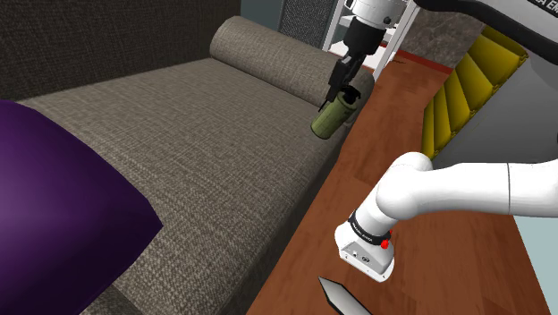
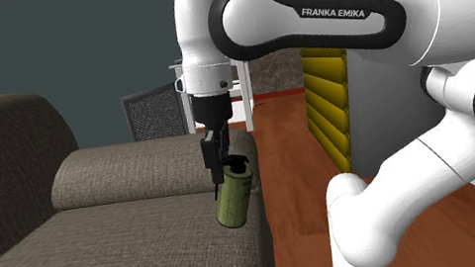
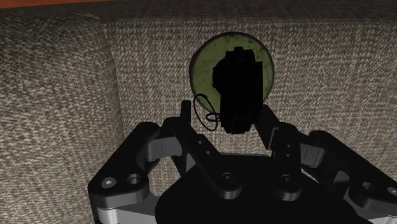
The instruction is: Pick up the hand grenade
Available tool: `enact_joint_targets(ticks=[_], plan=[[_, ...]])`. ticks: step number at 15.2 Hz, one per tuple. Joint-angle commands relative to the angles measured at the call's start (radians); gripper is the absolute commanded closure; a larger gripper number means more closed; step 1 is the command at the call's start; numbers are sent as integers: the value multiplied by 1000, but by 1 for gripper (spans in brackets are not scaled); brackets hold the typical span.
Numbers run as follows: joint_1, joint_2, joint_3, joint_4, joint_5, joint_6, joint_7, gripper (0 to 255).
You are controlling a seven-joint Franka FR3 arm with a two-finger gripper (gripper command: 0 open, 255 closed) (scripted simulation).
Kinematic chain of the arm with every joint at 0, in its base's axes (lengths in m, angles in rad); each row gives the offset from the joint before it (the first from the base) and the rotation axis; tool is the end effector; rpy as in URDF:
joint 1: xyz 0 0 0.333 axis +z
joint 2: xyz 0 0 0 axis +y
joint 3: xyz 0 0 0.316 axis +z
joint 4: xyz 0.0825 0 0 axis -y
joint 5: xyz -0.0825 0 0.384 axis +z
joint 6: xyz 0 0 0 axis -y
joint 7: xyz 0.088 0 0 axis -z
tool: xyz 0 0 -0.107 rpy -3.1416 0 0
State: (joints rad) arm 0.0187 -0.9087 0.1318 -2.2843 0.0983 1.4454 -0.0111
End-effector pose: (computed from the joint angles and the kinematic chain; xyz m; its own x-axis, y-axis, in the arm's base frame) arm 0.2530 0.0696 0.6437 0.9895 0.1296 0.0644 0.1294 -0.9916 0.0080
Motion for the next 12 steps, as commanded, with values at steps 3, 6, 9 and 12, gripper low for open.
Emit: enact_joint_targets(ticks=[3, 6, 9, 12], plan=[[-1, 19, -1, 50, -2, -35, 2, 255], [-3, 41, -4, 105, -5, -68, 3, 255], [-5, 63, -5, 161, -7, -101, 4, 255], [-7, 87, -7, 219, -10, -135, 6, 255]])
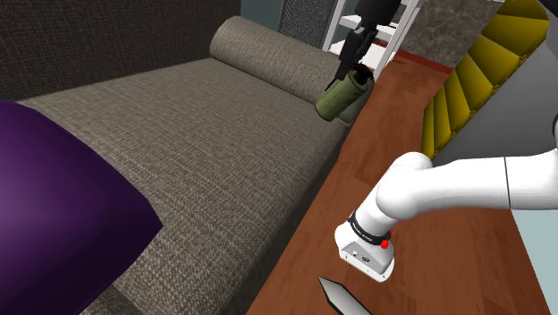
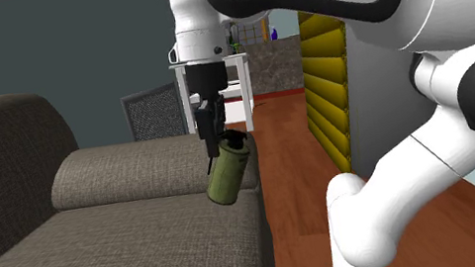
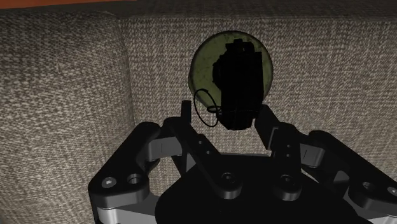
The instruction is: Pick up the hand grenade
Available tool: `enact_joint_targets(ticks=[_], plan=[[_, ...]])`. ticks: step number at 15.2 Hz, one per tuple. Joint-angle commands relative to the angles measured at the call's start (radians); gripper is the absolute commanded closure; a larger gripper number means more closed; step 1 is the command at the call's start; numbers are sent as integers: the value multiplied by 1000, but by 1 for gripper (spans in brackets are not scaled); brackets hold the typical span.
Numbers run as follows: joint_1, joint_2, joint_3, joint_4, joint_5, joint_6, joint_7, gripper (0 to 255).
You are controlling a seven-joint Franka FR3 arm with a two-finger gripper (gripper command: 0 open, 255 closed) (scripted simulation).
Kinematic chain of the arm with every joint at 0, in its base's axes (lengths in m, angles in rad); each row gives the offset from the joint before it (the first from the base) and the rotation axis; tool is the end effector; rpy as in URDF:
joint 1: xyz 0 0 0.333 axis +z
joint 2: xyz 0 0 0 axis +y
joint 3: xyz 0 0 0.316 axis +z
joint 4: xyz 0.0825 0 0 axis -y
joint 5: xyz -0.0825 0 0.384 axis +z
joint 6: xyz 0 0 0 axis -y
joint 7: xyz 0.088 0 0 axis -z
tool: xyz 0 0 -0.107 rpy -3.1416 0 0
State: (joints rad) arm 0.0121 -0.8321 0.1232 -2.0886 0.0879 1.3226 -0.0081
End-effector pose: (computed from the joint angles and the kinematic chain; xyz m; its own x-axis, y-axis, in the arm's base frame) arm 0.2523 0.0688 0.6999 0.9896 0.1301 0.0609 0.1298 -0.9915 0.0078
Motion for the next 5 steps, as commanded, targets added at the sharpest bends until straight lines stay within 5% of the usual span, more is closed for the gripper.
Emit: enact_joint_targets(ticks=[1, 5], plan=[[-1, 19, 1, 43, 0, -23, 3, 255], [-2, 37, 0, 86, -2, -48, 5, 255]])
